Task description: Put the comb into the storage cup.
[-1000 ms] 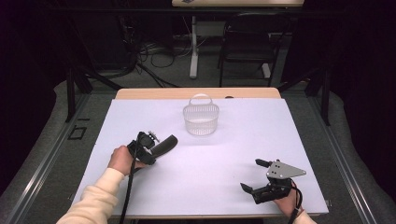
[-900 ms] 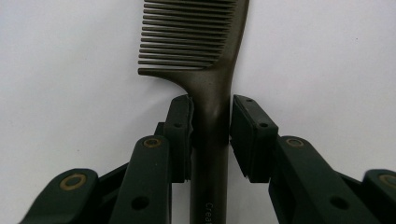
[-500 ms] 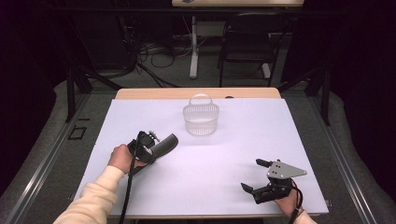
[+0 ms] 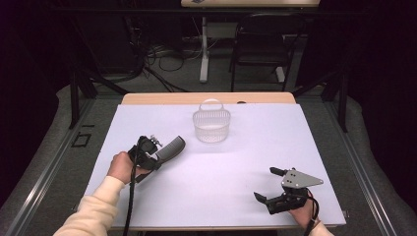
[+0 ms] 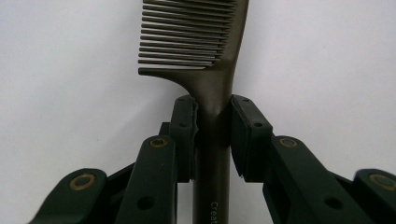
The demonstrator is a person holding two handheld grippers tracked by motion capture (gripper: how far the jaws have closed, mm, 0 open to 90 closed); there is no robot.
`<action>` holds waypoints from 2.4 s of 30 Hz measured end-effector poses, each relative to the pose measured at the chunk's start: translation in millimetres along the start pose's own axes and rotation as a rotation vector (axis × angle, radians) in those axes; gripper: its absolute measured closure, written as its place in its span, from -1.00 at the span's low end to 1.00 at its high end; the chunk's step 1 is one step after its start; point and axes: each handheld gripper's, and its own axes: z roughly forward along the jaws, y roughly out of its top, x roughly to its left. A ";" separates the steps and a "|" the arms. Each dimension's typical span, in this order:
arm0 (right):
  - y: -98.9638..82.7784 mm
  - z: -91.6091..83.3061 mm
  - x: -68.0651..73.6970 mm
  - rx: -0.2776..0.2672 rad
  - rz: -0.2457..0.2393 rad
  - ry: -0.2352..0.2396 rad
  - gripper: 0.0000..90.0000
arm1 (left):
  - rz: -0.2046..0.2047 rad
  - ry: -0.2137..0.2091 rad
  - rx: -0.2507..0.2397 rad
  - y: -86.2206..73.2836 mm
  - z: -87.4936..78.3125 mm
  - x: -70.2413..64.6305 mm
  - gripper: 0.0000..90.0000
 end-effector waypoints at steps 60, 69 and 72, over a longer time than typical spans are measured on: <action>-0.4 1.9 -0.9 0.009 0.005 -0.014 -1.00 | -0.078 0.050 -0.561 -16.2 -24.2 0.5 0.61; -0.3 2.5 -0.2 0.015 0.004 -0.008 -1.00 | -0.073 0.055 -0.594 -10.1 -27.2 2.1 0.61; -0.5 2.3 -0.7 0.014 0.005 -0.010 -1.00 | -0.069 0.057 -0.605 -7.8 -27.9 1.9 0.61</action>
